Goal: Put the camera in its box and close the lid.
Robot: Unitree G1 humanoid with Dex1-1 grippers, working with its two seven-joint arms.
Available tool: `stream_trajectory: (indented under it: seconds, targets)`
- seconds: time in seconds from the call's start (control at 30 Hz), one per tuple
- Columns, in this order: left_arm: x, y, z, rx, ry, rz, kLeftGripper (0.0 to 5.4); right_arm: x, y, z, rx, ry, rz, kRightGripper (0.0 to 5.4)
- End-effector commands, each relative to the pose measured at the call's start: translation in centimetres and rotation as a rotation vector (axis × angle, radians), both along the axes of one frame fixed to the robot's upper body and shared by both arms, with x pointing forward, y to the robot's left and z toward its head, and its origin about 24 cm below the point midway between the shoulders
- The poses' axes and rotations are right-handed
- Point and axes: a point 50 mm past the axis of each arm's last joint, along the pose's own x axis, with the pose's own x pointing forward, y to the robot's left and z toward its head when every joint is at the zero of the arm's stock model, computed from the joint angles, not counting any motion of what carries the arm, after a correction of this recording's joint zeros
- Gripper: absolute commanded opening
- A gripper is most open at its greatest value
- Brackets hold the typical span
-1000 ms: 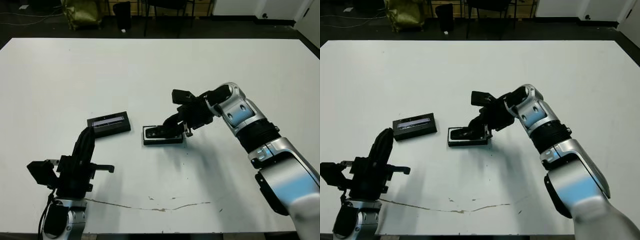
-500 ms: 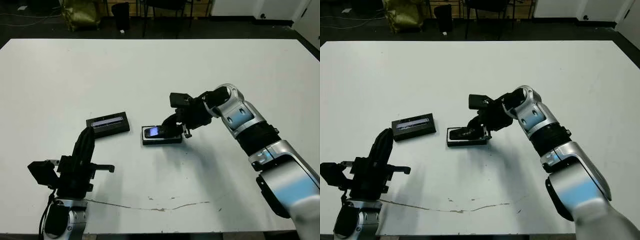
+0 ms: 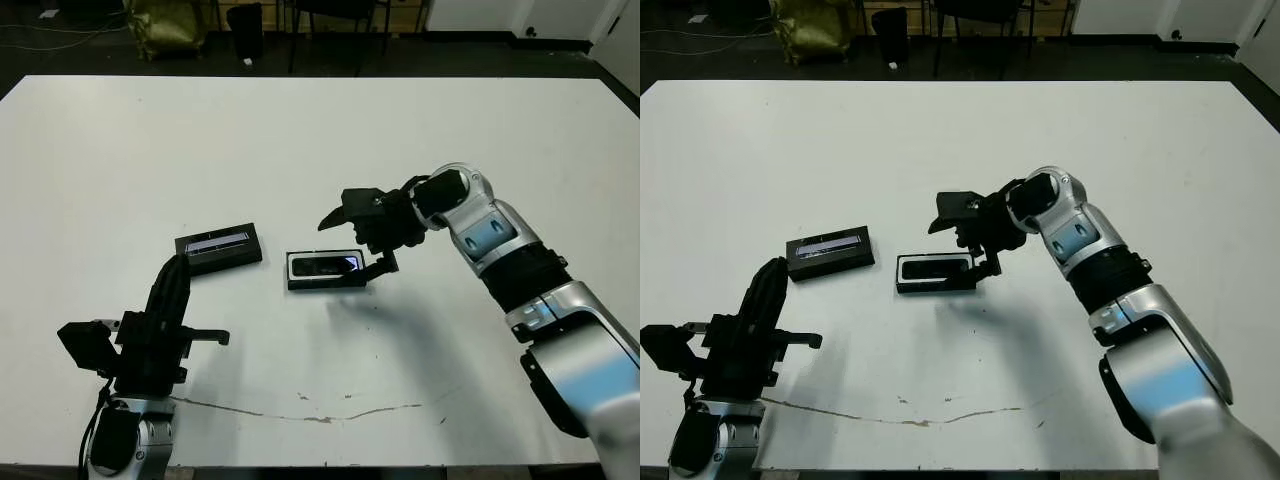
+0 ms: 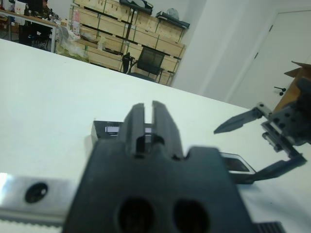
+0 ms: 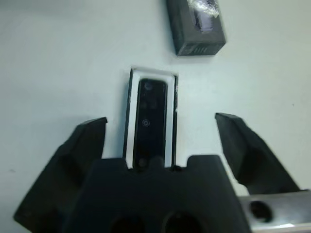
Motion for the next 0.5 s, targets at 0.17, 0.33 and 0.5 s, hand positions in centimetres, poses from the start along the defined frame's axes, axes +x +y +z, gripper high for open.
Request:
stream_trajectory:
  seconds: [0.17, 0.33, 0.5]
  targets:
    - [-0.2, 0.1, -0.4, 0.021, 0.034, 0.01, 0.0, -0.3, -2.1, 3.1, 0.217, -0.008, -0.127, 5.38]
    - [-0.2, 1.2, 0.5, 0.094, 0.018, 0.019, 0.0, -2.5, -4.8, 4.2, 0.511, -0.131, -0.441, 5.38]
    - [0.8, 4.2, 3.6, 0.289, -0.062, 0.019, 0.0, -6.2, -7.6, 2.1, 0.613, -0.283, -0.673, 4.56]
